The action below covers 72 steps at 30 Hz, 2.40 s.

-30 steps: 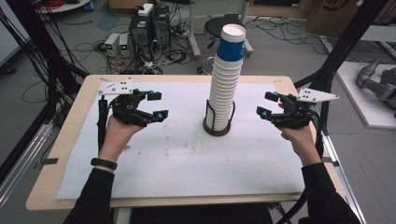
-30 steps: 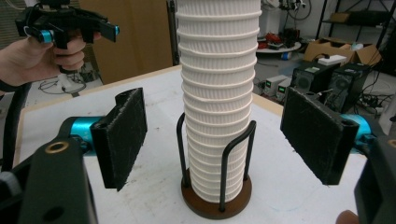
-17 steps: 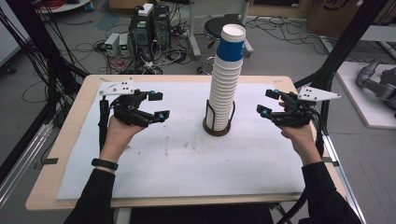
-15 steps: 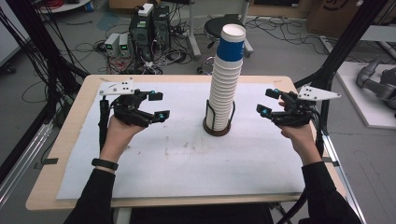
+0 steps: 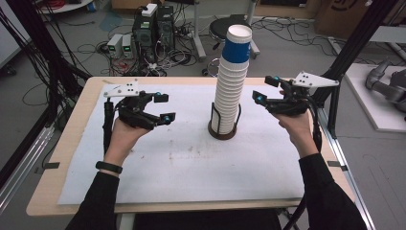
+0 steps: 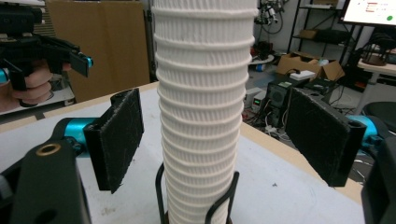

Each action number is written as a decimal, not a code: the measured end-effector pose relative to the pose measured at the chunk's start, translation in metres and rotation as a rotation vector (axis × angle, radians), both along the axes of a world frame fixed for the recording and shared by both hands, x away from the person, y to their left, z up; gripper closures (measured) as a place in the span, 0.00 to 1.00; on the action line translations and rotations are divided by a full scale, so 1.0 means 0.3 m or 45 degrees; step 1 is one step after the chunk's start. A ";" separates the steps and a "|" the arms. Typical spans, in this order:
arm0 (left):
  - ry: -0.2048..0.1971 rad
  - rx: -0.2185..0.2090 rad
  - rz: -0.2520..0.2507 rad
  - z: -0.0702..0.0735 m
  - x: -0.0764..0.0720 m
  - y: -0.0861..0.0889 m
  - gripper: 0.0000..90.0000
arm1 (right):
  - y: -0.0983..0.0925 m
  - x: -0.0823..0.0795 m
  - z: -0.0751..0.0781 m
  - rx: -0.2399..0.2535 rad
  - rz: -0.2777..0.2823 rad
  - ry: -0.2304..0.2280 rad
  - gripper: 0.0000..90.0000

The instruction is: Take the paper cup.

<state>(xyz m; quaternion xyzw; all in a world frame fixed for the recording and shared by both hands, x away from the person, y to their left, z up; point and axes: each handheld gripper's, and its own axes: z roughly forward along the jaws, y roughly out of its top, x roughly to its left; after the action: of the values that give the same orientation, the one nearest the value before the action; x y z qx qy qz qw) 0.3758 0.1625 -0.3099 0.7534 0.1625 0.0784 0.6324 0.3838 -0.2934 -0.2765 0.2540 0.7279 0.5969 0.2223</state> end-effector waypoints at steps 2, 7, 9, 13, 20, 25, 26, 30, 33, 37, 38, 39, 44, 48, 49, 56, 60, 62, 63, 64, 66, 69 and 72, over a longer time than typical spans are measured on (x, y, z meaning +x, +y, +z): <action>-0.001 0.000 -0.001 0.000 0.000 0.000 0.21 | 0.007 0.004 0.005 -0.001 -0.006 -0.004 0.23; -0.004 -0.005 -0.005 0.002 0.001 -0.003 0.21 | 0.060 0.037 0.028 -0.022 -0.013 -0.009 0.23; -0.002 -0.001 -0.002 0.003 0.002 -0.004 0.21 | 0.065 0.041 0.031 -0.022 -0.013 -0.012 0.23; -0.003 -0.005 -0.012 0.006 0.003 -0.011 0.21 | 0.106 0.071 0.043 -0.026 -0.044 -0.004 0.22; -0.009 -0.006 -0.017 0.011 0.001 -0.011 0.21 | 0.150 0.102 0.065 -0.033 -0.038 0.003 0.22; -0.011 -0.013 -0.020 0.014 0.000 -0.011 0.21 | 0.169 0.115 0.068 -0.018 -0.029 0.016 0.21; -0.009 -0.013 -0.019 0.014 0.000 -0.012 0.21 | 0.172 0.118 0.067 -0.019 -0.029 0.016 0.21; -0.012 -0.012 -0.025 0.018 0.001 -0.021 0.20 | 0.190 0.124 0.066 -0.014 -0.020 0.024 0.19; -0.013 -0.015 -0.029 0.023 0.002 -0.026 0.20 | 0.209 0.134 0.070 -0.026 -0.032 0.025 0.16; -0.022 -0.017 -0.028 0.035 0.002 -0.030 0.20 | 0.214 0.137 0.072 -0.031 -0.041 0.023 0.16; -0.026 -0.025 -0.029 0.044 0.003 -0.034 0.20 | 0.214 0.138 0.072 -0.031 -0.041 0.025 0.16; -0.026 -0.025 -0.029 0.044 0.003 -0.034 0.20 | 0.214 0.138 0.072 -0.030 -0.040 0.027 0.17; -0.031 -0.049 -0.022 0.078 0.020 -0.053 0.20 | 0.211 0.137 0.073 -0.035 -0.037 0.021 0.17; -0.034 -0.060 -0.011 0.121 0.038 -0.075 0.20 | 0.212 0.135 0.074 -0.038 -0.037 0.026 0.17; -0.039 -0.054 -0.007 0.135 0.044 -0.082 0.20 | 0.212 0.135 0.074 -0.038 -0.037 0.026 0.17; -0.081 -0.088 0.033 0.249 0.089 -0.142 0.20 | 0.212 0.135 0.073 -0.036 -0.035 0.024 0.17; -0.086 -0.093 0.046 0.300 0.120 -0.181 0.20 | 0.212 0.134 0.074 -0.038 -0.038 0.024 0.17; -0.092 -0.085 0.047 0.312 0.127 -0.191 0.20 | 0.212 0.134 0.074 -0.037 -0.038 0.025 0.17; -0.097 -0.081 0.043 0.329 0.134 -0.204 0.20 | 0.212 0.135 0.073 -0.036 -0.036 0.021 0.17; -0.103 -0.074 0.045 0.342 0.140 -0.214 0.20 | 0.212 0.135 0.073 -0.035 -0.036 0.022 0.17; -0.112 -0.063 0.047 0.380 0.156 -0.241 0.20 | 0.214 0.135 0.072 -0.035 -0.039 0.017 0.17; -0.127 -0.049 0.047 0.418 0.173 -0.275 0.20 | 0.214 0.136 0.072 -0.036 -0.039 0.016 0.17; -0.132 -0.049 0.041 0.440 0.187 -0.302 0.20 | 0.214 0.136 0.072 -0.036 -0.039 0.016 0.17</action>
<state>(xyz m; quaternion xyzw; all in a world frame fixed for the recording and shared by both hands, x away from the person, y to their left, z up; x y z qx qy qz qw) 0.4319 0.0719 -0.1778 0.7334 0.1430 0.1243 0.6529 0.4246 -0.2293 -0.2549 0.2657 0.7336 0.5815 0.2303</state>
